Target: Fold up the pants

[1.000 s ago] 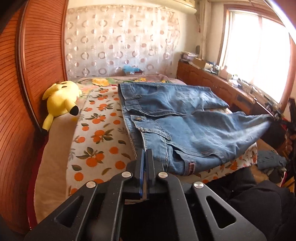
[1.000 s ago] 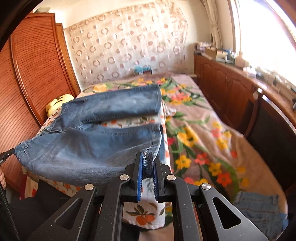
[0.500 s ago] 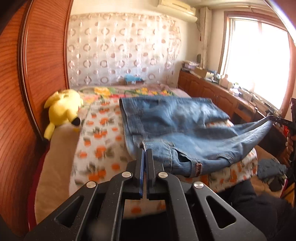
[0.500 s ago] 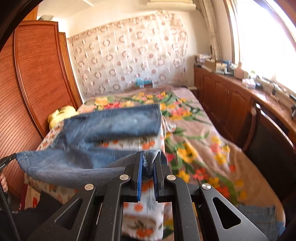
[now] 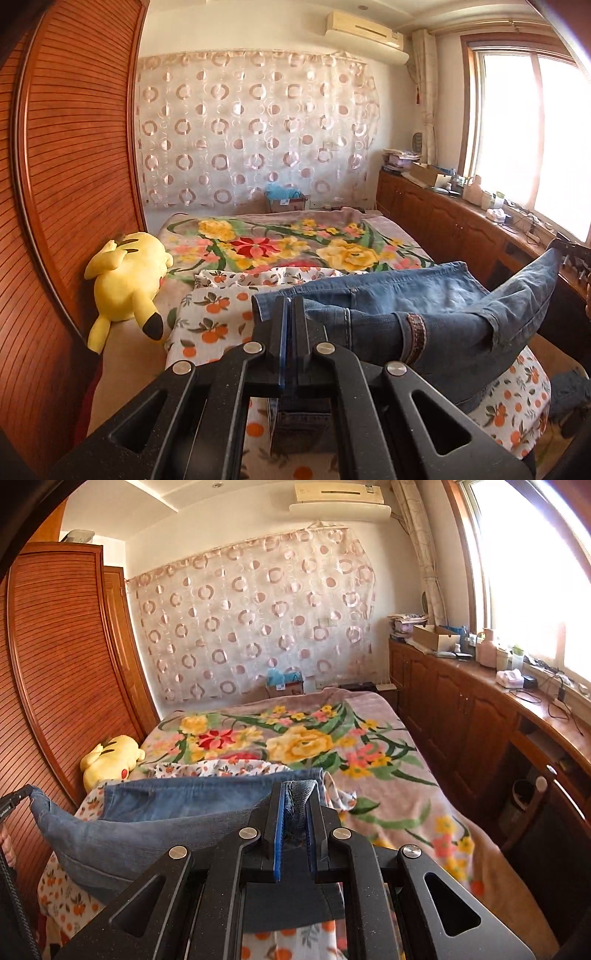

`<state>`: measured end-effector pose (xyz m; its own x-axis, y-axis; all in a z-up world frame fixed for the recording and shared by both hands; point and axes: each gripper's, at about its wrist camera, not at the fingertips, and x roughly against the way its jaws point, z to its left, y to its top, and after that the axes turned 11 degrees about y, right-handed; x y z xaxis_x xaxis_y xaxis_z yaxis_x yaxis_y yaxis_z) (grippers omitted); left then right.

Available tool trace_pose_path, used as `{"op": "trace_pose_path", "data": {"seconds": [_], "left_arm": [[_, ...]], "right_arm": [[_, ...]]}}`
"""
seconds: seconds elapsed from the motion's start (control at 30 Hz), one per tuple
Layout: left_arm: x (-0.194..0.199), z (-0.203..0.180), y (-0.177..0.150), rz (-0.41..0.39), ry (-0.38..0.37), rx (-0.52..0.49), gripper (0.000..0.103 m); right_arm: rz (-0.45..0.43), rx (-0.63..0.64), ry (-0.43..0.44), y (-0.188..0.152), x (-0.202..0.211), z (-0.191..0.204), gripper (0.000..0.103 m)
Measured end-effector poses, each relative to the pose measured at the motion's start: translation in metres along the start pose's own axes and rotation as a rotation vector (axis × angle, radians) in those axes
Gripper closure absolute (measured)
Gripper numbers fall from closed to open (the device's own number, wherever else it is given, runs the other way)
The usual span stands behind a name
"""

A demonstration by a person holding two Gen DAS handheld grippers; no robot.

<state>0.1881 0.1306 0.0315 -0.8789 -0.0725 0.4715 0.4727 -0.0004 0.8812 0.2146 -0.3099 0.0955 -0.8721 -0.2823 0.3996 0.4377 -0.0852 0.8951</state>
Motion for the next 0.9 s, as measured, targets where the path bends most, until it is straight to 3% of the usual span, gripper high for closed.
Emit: {"op": "trace_pose_path", "data": {"seconds": [0.23,0.47,0.67,0.9], "left_arm": [[-0.049,-0.008,0.037,0.002,0.027,-0.018,0.101],[-0.132,-0.017,0.065,0.052,0.074,-0.048,0.101],[-0.205,-0.024,0.052,0.159,0.09,-0.062,0.101],[-0.243,-0.032,0.035,0.227,0.105,-0.096,0.101]], "right_arm": [[0.004,0.004,-0.008,0.021,-0.056,-0.013,0.094],[0.071,-0.006,-0.021,0.031,-0.139,-0.03,0.094],[0.187,-0.003,-0.042,0.038,-0.231,-0.039,0.094],[0.268,-0.005,-0.053,0.046,-0.295,-0.048,0.093]]}}
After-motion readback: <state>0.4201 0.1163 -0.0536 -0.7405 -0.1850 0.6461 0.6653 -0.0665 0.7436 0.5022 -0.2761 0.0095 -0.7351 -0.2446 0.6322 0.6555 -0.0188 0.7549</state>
